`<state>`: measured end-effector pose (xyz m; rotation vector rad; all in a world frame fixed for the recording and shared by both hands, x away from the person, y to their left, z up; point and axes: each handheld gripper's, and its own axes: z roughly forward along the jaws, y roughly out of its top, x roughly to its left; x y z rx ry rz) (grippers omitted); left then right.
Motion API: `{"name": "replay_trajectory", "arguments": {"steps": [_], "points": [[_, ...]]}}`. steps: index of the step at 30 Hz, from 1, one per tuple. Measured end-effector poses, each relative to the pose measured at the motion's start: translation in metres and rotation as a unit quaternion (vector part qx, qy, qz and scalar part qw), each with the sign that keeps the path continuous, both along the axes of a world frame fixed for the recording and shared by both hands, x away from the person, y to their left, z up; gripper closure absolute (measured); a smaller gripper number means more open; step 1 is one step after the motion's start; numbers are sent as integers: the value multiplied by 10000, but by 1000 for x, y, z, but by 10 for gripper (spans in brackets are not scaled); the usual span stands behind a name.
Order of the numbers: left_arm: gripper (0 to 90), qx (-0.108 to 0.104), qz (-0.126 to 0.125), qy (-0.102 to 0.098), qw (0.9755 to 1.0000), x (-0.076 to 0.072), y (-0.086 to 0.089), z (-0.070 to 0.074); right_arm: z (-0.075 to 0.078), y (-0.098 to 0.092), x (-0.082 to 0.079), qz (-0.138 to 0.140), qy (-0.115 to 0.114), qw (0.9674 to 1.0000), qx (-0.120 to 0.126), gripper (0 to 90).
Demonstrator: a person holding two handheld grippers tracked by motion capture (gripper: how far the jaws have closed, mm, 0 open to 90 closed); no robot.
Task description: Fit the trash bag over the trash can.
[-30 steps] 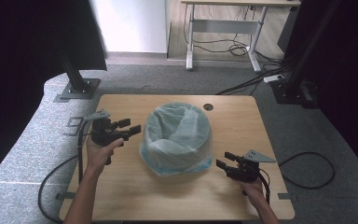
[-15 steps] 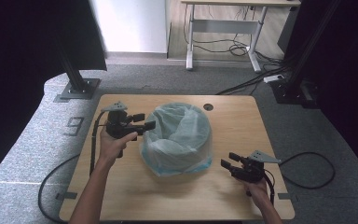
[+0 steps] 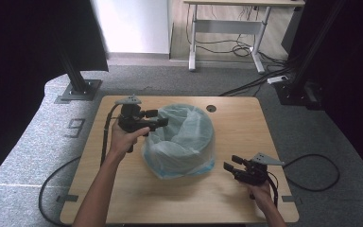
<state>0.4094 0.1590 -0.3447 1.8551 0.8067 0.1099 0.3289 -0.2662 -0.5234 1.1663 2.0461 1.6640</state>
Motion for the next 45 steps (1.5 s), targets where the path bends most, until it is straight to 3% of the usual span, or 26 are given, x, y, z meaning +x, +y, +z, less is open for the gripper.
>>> {"name": "replay_trajectory", "arguments": {"steps": [9, 25, 29, 34, 45], "points": [[306, 183, -232, 113, 9995, 12, -27, 9, -1, 1, 0, 17, 20, 10000, -20, 389], [299, 627, -475, 335, 9963, 35, -79, 8, -1, -1, -1, 28, 55, 10000, 27, 390], [301, 944, -516, 409, 9934, 40, -95, 3, -1, -1, -1, 25, 60, 10000, 28, 391], [307, 1222, -553, 642, 9889, 50, -108, -6, 0, -1, -1, 14, 56, 10000, 45, 391], [326, 1746, -499, 1006, 9782, 63, -122, -26, 1, -4, -1, -4, 48, 10000, 81, 393]]}}
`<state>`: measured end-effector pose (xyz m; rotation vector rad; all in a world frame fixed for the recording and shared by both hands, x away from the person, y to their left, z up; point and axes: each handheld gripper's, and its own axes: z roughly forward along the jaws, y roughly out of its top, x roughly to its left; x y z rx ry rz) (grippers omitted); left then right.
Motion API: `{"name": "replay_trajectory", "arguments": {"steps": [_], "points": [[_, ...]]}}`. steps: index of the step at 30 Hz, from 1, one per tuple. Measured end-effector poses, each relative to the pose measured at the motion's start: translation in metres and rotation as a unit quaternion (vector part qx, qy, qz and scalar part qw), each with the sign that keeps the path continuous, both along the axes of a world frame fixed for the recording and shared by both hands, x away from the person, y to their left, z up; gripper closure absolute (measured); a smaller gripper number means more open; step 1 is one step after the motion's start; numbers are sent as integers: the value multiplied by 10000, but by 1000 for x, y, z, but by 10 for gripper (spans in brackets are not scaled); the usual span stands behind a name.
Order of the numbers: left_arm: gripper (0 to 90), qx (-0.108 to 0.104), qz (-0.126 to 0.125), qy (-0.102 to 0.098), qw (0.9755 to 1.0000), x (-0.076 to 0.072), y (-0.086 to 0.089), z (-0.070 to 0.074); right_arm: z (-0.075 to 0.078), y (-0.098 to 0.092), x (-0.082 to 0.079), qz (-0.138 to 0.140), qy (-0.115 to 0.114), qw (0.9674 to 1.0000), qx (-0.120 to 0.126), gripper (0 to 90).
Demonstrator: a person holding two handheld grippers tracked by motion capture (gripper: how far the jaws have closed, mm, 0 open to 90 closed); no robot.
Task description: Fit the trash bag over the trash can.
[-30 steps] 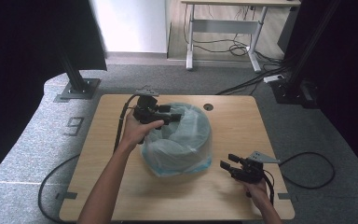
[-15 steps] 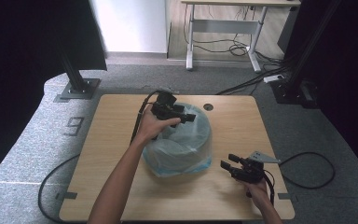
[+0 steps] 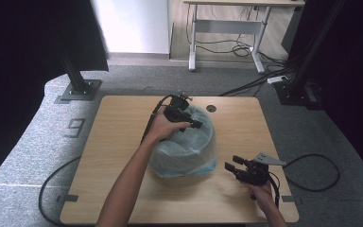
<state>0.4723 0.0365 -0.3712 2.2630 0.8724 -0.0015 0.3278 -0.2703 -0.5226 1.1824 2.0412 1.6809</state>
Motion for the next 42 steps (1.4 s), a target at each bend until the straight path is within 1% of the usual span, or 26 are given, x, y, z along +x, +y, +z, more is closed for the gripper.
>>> {"name": "replay_trajectory", "arguments": {"steps": [3, 4, 6, 10, 12, 13, 15, 17, 21, 25, 28, 30, 32, 35, 36, 40, 42], "points": [[325, 222, -11, 29, 9997, 2, -4, -5, 1, 0, 0, -5, -16, 10000, 0, 393], [324, 263, -8, 43, 9996, 3, -4, -7, 1, 0, 0, -7, -20, 10000, -8, 394], [326, 275, 18, 95, 9996, 4, -6, -10, 0, -1, 0, -15, -8, 10000, -10, 394], [321, 428, 74, 151, 9989, 6, -9, -14, -1, 0, 0, -7, -2, 10000, -44, 396], [322, 465, 66, 221, 9987, 7, -10, -16, -1, 0, 0, -2, 1, 10000, -64, 396], [321, 483, 58, 220, 9986, 7, -10, -16, -1, 0, 0, -5, -2, 10000, -66, 396], [316, 435, 79, 179, 9989, 6, -8, -14, -1, 0, 0, -6, 1, 10000, -74, 396], [313, 300, 100, 95, 9995, 4, -5, -9, -1, -1, 0, -19, 12, 10000, -69, 397], [311, 45, 84, -113, 9999, -4, 5, 6, -2, -2, 0, -42, 3, 10000, -74, 397], [309, -194, 92, -292, 9993, -14, 17, 20, -2, -3, 1, -65, 6, 9999, -87, 397], [310, -344, 106, -411, 9985, -23, 28, 28, -2, -2, 1, -74, 5, 9999, -91, 397], [312, -406, 110, -467, 9980, -29, 35, 32, -3, -2, 1, -69, 8, 9999, -110, 397], [319, -368, 49, -493, 9981, -35, 41, 33, -4, -1, 1, -67, 13, 9999, -149, 397], [316, -147, -15, -489, 9987, -43, 45, 31, -4, 0, 1, -60, 24, 9998, -179, 397], [316, -117, -26, -477, 9988, -44, 46, 30, -4, 1, 1, -56, 20, 9998, -186, 397], [313, -96, -48, -431, 9990, -46, 45, 25, -4, 2, 1, -36, 13, 9998, -208, 397], [310, -44, -91, -381, 9992, -45, 42, 21, -4, 3, 1, -32, 16, 9997, -225, 397]]}}
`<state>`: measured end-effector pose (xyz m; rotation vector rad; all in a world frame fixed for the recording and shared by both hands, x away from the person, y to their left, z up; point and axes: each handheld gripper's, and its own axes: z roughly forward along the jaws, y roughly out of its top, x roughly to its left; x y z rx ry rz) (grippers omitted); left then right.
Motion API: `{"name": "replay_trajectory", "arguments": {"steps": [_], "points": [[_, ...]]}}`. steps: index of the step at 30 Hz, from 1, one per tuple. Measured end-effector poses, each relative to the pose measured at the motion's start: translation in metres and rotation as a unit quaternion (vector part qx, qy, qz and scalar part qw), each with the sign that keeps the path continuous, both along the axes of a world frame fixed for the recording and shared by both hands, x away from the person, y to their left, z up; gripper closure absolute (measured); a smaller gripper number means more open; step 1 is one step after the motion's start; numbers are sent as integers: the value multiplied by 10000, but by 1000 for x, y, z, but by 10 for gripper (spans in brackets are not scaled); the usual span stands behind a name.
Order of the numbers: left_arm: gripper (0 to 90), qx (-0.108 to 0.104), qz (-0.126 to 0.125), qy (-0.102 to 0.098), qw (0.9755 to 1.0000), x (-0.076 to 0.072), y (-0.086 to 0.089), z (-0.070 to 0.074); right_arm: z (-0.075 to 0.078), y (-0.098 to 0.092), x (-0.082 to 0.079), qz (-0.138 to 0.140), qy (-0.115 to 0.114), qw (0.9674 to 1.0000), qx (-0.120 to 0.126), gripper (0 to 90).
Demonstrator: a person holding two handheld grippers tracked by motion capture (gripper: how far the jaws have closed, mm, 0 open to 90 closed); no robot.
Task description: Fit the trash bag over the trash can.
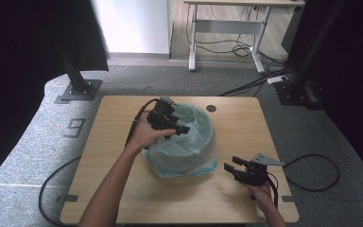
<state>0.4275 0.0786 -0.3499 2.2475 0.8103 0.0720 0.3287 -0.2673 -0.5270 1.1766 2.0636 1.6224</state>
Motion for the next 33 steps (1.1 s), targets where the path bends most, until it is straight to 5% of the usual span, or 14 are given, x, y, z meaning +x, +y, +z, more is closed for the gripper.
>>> {"name": "replay_trajectory", "arguments": {"steps": [11, 17, 22, 29, 33], "points": [[312, 649, -238, 375, 9969, 2, -23, -16, 1, -5, 0, -51, -8, 10000, 37, 397], [316, 688, -144, 471, 9964, 4, -23, -17, 2, -5, -1, -68, -21, 10000, 45, 397], [316, 491, -83, 300, 9983, 3, -18, -13, 1, -6, -1, -57, -12, 10000, 37, 396], [319, -136, 331, -60, 9993, 6, 1, 7, 1, -6, 0, -68, 0, 10000, 41, 397], [318, -41, 438, -69, 9990, 4, 5, 10, 1, -6, -1, -65, -5, 10000, 36, 397]]}}
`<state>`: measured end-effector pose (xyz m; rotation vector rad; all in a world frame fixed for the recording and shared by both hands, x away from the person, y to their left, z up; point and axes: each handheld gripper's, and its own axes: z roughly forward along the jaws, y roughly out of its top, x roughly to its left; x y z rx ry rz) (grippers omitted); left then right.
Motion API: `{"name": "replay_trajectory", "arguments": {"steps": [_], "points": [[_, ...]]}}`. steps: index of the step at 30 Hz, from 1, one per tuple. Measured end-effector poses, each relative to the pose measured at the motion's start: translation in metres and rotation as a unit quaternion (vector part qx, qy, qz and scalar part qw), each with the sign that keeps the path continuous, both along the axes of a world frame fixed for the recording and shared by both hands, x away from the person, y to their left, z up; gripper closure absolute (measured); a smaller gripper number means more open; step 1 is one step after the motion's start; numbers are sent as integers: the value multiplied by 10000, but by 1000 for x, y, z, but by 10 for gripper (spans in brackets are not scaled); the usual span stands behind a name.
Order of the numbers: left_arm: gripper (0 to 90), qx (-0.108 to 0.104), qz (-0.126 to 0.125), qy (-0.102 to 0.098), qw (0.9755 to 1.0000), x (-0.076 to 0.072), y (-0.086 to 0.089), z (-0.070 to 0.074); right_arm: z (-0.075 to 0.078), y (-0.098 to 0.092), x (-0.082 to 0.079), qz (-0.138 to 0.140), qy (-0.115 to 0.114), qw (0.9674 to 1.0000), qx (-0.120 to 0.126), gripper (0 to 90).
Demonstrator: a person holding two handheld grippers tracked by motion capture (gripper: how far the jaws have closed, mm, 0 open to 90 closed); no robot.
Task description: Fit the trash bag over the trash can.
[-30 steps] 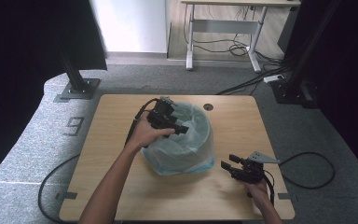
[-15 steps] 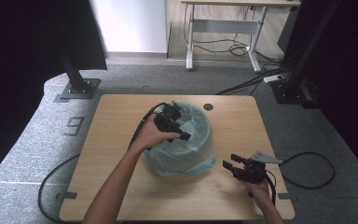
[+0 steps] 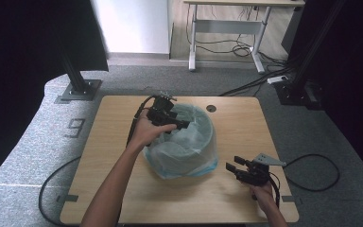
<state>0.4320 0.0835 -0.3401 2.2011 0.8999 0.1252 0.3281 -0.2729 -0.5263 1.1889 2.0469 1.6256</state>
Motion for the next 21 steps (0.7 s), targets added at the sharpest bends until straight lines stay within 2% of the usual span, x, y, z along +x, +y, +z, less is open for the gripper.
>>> {"name": "replay_trajectory", "arguments": {"steps": [3, 6, 13, 15, 17, 21], "points": [[318, 134, 22, -6, 9999, -8, 4, -1, -1, 0, 0, -2, 12, 10000, 2, 396], [320, 182, -19, -1, 9998, -18, 12, -3, -1, -1, 1, -4, 21, 10000, -4, 396], [320, 113, -78, -139, 9998, -44, 29, -8, -2, 2, 1, 25, 46, 10000, -55, 392], [320, 148, -100, -169, 9997, -50, 31, -10, -3, 3, 1, 27, 73, 9999, -96, 392], [321, 245, -98, -194, 9995, -53, 32, -11, -4, 4, 2, 31, 106, 9999, -127, 392], [325, 337, -169, -94, 9992, -54, 30, -16, -4, 5, 1, 36, 104, 9998, -170, 392]]}}
